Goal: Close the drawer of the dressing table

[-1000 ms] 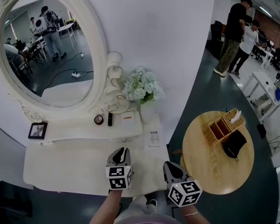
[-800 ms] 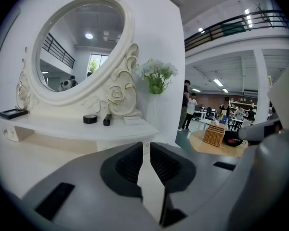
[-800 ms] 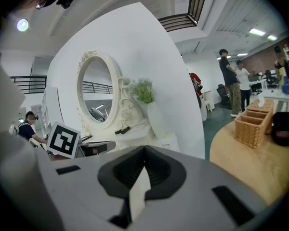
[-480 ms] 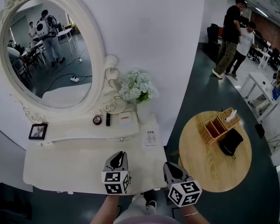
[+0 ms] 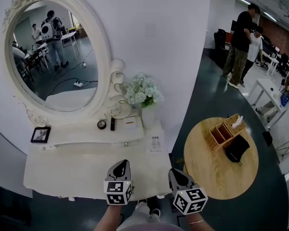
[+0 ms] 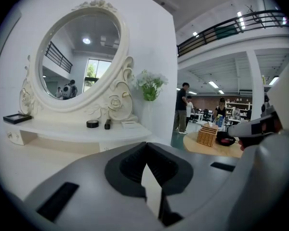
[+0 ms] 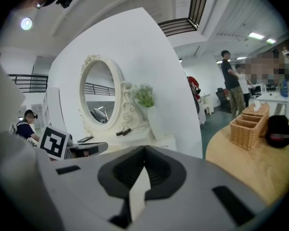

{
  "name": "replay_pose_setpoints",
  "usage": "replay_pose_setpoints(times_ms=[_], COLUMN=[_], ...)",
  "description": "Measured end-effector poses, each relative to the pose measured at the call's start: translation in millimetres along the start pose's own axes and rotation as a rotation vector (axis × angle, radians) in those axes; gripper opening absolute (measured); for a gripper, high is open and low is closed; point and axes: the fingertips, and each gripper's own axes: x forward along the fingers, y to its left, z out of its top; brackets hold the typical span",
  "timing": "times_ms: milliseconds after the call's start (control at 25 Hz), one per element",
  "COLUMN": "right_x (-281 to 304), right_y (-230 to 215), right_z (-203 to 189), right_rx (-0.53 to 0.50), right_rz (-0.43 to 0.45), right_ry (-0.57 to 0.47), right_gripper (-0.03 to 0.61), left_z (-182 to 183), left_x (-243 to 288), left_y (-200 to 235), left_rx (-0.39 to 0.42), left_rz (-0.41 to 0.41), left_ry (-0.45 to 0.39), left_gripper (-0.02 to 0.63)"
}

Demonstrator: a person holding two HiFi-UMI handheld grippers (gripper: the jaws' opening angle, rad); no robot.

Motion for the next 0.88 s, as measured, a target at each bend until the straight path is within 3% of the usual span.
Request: replay_pose_setpoints(times_ms=[880], right_x=[-8.3], right_y=[11.0], right_z=[0.2], right_rx=[-0.059], right_rz=[-0.01], right_ry=[-0.016], right_gripper=[0.002], left_z=[-0.3], left_x=[-17.9], left_y=[-0.9], left_rx=[-0.016], left_rz=[-0.023], left_ry=[-0.022], left_gripper=[0.002])
